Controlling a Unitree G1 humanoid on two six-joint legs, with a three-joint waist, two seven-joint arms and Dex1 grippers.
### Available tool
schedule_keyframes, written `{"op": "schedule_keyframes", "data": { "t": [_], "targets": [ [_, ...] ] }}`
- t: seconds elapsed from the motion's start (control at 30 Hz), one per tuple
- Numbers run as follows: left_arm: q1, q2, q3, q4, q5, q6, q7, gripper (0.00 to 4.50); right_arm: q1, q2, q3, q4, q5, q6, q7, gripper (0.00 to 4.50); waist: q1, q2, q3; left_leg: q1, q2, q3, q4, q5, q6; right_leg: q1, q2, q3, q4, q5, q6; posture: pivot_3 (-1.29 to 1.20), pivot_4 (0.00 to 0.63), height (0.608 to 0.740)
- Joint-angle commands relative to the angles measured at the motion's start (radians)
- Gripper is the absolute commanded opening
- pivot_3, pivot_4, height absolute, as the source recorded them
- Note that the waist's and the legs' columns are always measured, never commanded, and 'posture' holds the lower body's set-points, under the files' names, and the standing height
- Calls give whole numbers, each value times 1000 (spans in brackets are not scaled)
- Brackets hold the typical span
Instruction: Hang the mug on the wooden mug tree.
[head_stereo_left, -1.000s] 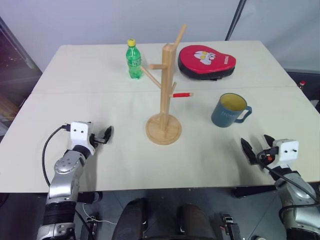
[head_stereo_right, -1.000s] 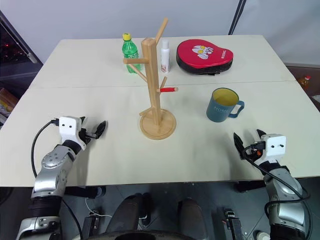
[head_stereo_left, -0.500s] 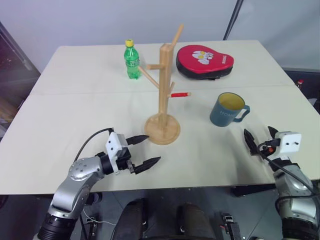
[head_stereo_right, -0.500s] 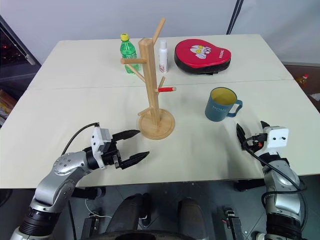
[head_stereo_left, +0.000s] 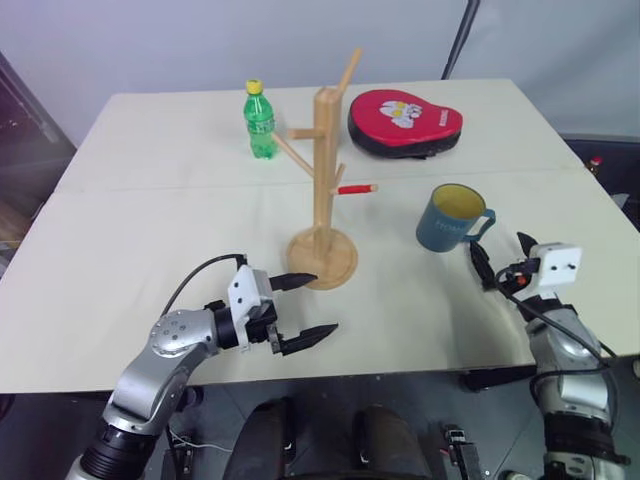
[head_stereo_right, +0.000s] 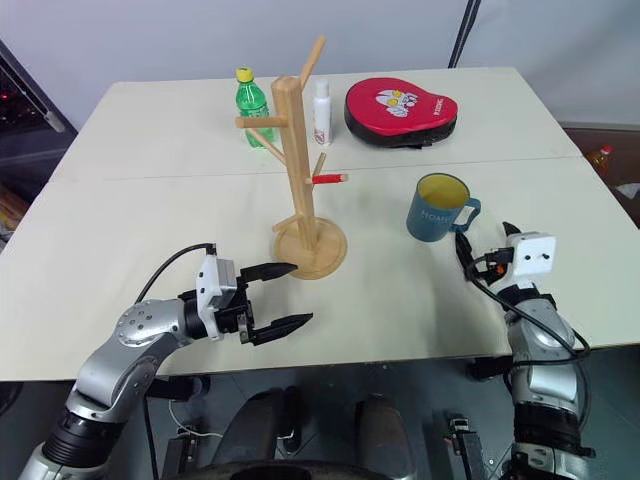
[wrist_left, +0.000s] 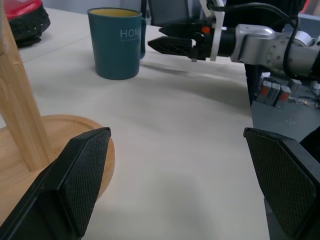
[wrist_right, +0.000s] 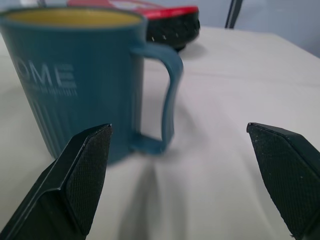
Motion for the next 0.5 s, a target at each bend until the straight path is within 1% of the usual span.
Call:
{"op": "schedule_keyframes", "data": {
  "t": [0.03, 0.37, 0.5],
  "targets": [
    [-18, -3, -3, -28, 0, -9, 2, 4500, -58, -23, -6, 56, -19, -25, -9, 4446, 1, 0, 0, 0, 0, 0, 0, 0, 0, 0, 0, 0, 0, 0, 0, 0, 150, 740],
    [-43, -10, -7, -15, 3, -16, 5, 4500, -156, -40, 2, 214, -53, -69, -2, 4446, -1, 0, 0, 0, 0, 1, 1, 0, 0, 0, 2, 0, 0, 0, 0, 0, 150, 740],
    [-45, -12, -4, -13, 6, -18, 4, 4500, -187, -40, 8, 243, -58, -75, -6, 4446, -1, 0, 0, 0, 0, 1, 1, 0, 0, 0, 2, 0, 1, 0, 1, 0, 150, 740]
  ]
}}
